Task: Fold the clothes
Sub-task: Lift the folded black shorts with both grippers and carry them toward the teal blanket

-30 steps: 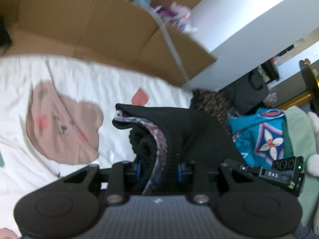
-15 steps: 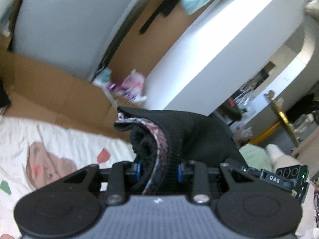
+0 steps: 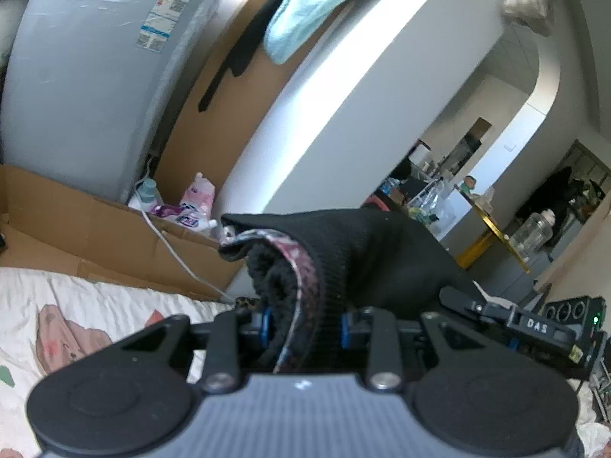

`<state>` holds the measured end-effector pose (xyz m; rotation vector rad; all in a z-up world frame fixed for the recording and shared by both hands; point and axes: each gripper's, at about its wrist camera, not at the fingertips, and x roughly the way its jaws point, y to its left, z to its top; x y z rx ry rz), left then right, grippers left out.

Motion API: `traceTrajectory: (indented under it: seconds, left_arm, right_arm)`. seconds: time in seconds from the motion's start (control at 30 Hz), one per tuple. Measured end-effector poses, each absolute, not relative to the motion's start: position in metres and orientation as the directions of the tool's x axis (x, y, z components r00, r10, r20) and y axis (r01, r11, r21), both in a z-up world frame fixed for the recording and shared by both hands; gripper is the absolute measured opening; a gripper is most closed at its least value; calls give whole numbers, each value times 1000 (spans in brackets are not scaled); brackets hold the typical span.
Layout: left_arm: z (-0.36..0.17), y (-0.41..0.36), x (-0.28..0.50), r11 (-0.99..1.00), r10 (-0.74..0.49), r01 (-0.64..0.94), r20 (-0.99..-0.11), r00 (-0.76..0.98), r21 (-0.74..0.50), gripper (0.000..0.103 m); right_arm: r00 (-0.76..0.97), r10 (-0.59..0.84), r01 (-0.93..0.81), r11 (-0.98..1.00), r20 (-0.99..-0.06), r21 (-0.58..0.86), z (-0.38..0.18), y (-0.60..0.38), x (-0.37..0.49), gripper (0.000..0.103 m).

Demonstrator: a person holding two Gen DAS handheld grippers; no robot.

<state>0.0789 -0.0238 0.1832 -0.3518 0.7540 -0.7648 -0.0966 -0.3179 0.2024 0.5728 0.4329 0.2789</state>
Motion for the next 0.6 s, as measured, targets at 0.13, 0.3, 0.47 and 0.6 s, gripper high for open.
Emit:
traceTrajectory:
  seconds: [0.13, 0.3, 0.47, 0.6]
  left_arm:
    - [196, -36, 59, 665, -747, 524, -474, 466, -533, 33]
    - [200, -47, 41, 637, -771, 556, -455, 446, -534, 33]
    - [196, -61, 33, 625, -780, 567, -452, 433, -536, 34]
    - [190, -72, 29, 631, -775, 573, -460, 434, -522, 34]
  right_arm:
    - [888, 345, -116, 809, -305, 576, 213, -326, -127, 9]
    - [900, 307, -95, 830, -308, 550, 223, -335, -158, 9]
    - [909, 271, -73, 852, -317, 519, 224, -342, -175, 9]
    - [912, 252, -61, 864, -323, 501, 214, -351, -179, 9]
